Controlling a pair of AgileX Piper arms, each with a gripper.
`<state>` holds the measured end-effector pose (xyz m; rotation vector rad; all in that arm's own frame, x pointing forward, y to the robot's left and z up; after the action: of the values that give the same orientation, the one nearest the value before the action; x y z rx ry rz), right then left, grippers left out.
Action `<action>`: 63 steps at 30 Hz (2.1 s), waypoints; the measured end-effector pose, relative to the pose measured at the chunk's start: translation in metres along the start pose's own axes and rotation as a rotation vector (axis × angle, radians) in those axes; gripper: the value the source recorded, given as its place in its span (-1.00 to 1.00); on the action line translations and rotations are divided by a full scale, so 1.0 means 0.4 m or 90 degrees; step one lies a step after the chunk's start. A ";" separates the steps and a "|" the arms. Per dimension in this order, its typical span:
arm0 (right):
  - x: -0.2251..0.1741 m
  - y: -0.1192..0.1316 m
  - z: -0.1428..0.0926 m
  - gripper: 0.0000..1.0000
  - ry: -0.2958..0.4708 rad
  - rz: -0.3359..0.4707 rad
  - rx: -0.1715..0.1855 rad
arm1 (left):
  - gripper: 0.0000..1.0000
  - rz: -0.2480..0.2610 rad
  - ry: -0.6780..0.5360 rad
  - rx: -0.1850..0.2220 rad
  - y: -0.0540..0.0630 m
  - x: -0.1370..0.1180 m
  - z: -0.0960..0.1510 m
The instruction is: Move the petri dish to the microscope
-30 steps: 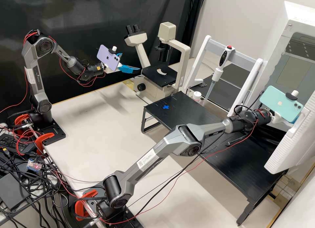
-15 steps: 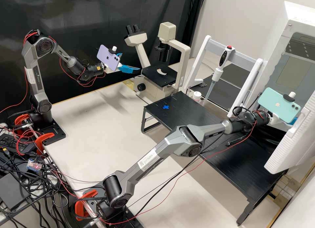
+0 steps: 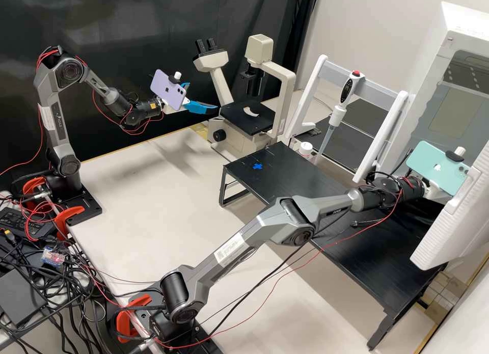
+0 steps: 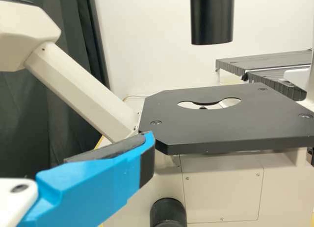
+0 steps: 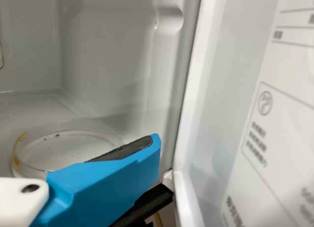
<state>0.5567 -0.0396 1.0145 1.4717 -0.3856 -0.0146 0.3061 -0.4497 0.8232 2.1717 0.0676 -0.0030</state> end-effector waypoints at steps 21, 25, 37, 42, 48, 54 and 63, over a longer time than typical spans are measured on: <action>0.002 -0.021 0.014 1.00 0.000 -0.024 0.094 | 1.00 0.000 0.000 0.000 0.000 0.000 0.000; 0.002 -0.024 0.012 1.00 0.005 -0.032 0.088 | 1.00 0.000 0.000 0.000 0.000 0.000 0.000; 0.005 -0.036 0.022 -1.00 -0.004 -0.043 0.076 | 1.00 0.000 0.000 0.000 0.000 0.000 0.000; 0.006 -0.037 0.023 -1.00 -0.006 -0.043 0.081 | 1.00 0.000 0.000 0.000 0.000 0.000 0.000; 0.006 -0.037 0.023 -1.00 -0.007 -0.042 0.080 | 1.00 0.000 0.000 0.000 0.000 0.000 0.000; 0.006 -0.037 0.023 -1.00 -0.007 -0.042 0.078 | 1.00 0.000 0.000 0.000 0.000 0.000 0.000; 0.006 -0.038 0.026 -1.00 -0.007 -0.040 0.082 | 1.00 0.000 0.000 0.000 0.000 0.000 0.000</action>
<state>0.5597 -0.0517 1.0009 1.6116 -0.3542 -0.0493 0.3061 -0.4497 0.8232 2.1717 0.0676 -0.0030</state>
